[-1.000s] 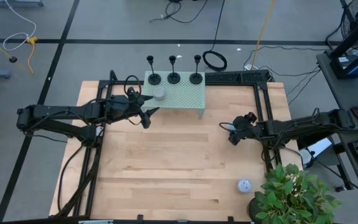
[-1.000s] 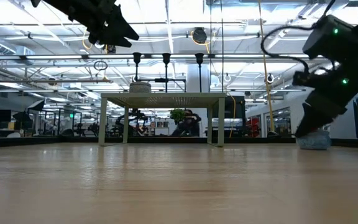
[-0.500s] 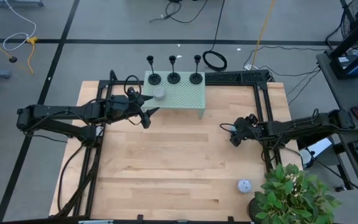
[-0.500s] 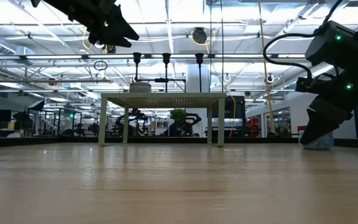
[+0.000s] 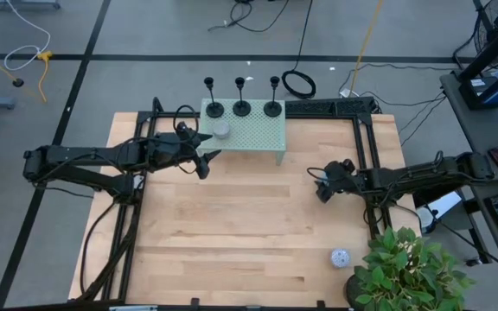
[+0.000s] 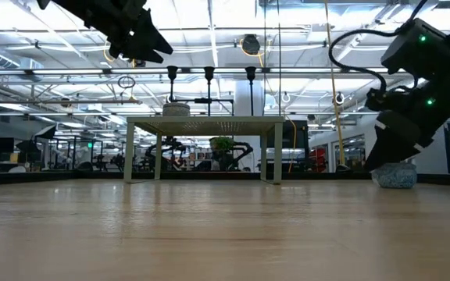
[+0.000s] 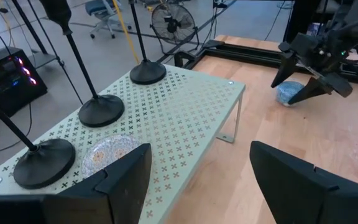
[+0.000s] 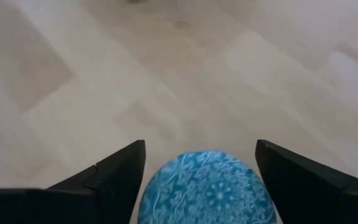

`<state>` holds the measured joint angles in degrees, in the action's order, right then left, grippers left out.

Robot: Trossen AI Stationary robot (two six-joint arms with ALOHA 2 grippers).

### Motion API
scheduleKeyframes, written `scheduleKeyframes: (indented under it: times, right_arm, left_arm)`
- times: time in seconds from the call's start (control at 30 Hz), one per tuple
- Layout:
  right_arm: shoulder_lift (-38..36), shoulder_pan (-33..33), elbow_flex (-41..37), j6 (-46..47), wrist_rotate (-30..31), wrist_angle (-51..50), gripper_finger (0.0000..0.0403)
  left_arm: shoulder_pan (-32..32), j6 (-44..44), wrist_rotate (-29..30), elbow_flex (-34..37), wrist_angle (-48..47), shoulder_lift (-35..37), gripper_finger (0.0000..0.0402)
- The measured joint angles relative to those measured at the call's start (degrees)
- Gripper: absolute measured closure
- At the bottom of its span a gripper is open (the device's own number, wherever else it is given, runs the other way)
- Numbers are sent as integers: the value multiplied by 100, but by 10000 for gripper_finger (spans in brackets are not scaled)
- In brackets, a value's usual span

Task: Pick & Place candle stick holders
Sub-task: Put the blue patterned scented candle on the shelf

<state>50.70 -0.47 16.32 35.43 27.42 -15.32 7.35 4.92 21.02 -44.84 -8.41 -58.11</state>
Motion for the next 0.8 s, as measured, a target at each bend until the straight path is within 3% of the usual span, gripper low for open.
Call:
scheduleKeyframes:
  times: [0.23,0.37,0.57,0.8]
  right_arm:
    - [6,2,-8,-505,-368,351,147]
    - [24,35,-9,-1036,-367,901,155]
    - [24,183,-9,-1749,-365,1174,133]
    - [5,221,-9,-1534,-417,813,95]
  left_arm:
    - [0,-2,0,0,-2,0,128]
    - [0,-18,0,0,-1,0,128]
    - [0,-34,0,0,-3,0,128]
    - [0,-36,-2,0,-1,0,128]
